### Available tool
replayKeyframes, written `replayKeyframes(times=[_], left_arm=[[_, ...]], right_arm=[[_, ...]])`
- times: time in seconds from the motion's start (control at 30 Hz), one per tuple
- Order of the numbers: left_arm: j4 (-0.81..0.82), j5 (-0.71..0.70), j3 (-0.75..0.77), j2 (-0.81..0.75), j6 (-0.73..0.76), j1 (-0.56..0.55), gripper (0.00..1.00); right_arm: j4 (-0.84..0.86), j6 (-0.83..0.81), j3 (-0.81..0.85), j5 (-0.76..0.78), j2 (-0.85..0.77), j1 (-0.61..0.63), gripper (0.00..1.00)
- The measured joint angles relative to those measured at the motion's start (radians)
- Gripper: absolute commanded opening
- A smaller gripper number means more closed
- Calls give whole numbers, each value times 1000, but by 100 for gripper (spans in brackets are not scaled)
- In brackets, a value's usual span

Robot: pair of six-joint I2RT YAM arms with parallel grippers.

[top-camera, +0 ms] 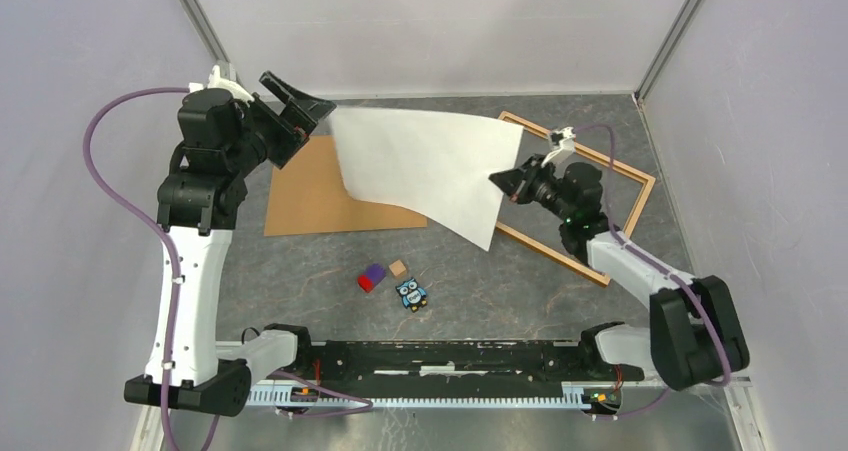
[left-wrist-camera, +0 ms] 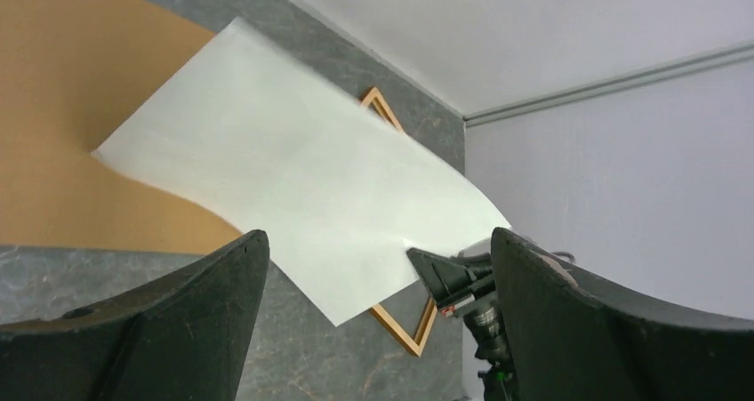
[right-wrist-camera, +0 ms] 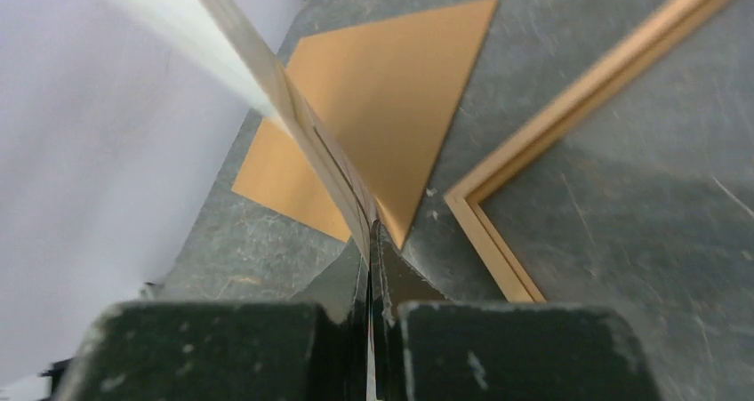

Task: Put the photo into the frame
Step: Turn over the photo from the photo frame.

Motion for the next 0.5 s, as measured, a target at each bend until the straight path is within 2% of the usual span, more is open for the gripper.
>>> replayKeyframes(times=[0.13,0.23,0.37,0.47,0.5], left_arm=[[75,61,-7,13,37,0,100],[131,123,-43,36,64,0,100],[195,198,-156,70,129,-7,100],[223,195,-275,89,186,-47,100],[226,193,-306,95,202,-65,100]], right_arm=[[-98,112,38,-216,95,-228,0],[-255,98,90,-304,167,-390,0],[-493,-35,217,-381,288,-561,0],[-718,-202,346,-343,370,-634,0],[-747,-229,364,-331,378,-641,0]])
